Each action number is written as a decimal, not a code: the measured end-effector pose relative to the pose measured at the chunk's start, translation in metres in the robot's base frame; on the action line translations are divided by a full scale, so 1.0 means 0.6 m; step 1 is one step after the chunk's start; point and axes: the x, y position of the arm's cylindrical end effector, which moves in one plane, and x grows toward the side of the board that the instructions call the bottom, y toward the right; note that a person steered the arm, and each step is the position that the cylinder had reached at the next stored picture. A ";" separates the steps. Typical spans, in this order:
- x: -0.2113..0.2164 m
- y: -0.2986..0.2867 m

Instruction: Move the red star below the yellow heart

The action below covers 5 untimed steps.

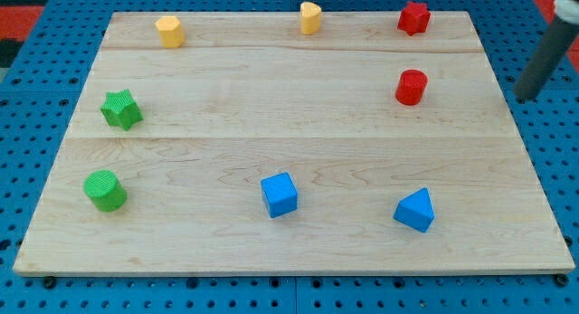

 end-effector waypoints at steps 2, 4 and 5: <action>-0.089 0.034; -0.268 -0.111; -0.269 -0.160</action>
